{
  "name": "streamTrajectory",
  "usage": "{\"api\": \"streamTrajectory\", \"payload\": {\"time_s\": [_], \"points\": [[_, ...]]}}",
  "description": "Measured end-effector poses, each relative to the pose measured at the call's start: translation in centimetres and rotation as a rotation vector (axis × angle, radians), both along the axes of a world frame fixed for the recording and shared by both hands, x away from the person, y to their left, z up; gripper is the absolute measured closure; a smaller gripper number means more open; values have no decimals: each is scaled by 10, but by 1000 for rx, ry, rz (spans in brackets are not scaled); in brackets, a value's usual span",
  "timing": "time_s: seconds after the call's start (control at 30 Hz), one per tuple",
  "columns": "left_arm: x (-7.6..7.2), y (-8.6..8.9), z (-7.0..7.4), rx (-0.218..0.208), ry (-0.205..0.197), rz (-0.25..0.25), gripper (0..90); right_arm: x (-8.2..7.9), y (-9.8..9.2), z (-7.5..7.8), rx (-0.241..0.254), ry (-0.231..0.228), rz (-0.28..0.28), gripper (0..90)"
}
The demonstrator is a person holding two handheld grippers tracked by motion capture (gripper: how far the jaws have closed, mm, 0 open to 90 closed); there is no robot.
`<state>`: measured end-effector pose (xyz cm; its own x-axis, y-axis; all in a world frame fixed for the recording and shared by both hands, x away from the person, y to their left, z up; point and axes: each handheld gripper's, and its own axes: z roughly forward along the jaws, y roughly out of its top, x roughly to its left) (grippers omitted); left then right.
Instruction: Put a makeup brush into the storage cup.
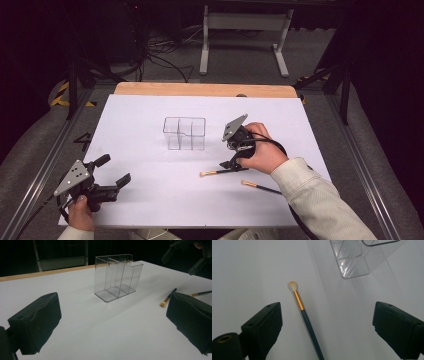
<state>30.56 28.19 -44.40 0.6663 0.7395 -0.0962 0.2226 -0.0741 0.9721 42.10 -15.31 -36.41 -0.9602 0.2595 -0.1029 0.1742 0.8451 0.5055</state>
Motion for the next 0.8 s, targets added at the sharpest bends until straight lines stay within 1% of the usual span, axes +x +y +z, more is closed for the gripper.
{"api": "streamTrajectory", "payload": {"time_s": [0.07, 0.1, 0.13, 0.17, 0.2, 0.3, 0.33, 0.37, 0.4, 0.43, 0.47, 0.57, 0.6, 0.63, 0.73, 0.77, 0.8], "points": [[-1, 1, 0, 0, -1, 1, 5, 1, 1, -1, -1, 3, 4, 117], [-1, 1, 0, -2, -3, 0, 6, 1, 2, -2, -12, 6, 8, 145], [-2, 1, 1, -3, -6, 1, 6, 1, 3, -2, -16, -1, 12, 170], [-2, 1, 1, -4, -7, 2, 6, 1, 4, -3, -22, -2, 9, 179], [-2, 1, 1, -5, -8, 0, 6, 1, 5, -3, -24, -4, 17, 186], [-2, 0, 1, -4, -7, -2, 6, 1, 8, -4, -40, 5, 26, 212], [-2, 0, 1, 1, -5, -3, 6, 1, 9, -4, -53, 4, 34, 226], [-2, 0, 1, 1, -5, -4, 6, 1, 10, -5, -58, 16, 37, 237], [-2, 0, 1, 2, -6, -5, 6, 1, 11, -6, -67, 18, 35, 252], [-2, 0, 1, 3, -6, -8, 6, 2, 11, -6, -76, 24, 45, 268], [-1, 0, 1, 0, -7, -7, 7, 1, 12, -7, -87, 40, 46, 278], [0, 0, 1, -1, -8, -6, 8, 1, 14, -9, -103, 43, 50, 298], [0, -1, 0, -4, -8, -7, 7, 2, 15, -10, -102, 48, 60, 312], [0, -1, 1, 2, -6, -12, 8, 2, 16, -11, -110, 53, 63, 324], [1, -2, 0, -2, -7, -11, 8, 2, 18, -14, -129, 62, 73, 334], [1, -2, 0, -2, -6, -11, 8, 2, 19, -16, -138, 67, 68, 334], [2, -3, 0, -6, -7, -10, 8, 2, 20, -18, -141, 72, 76, 335]]}}
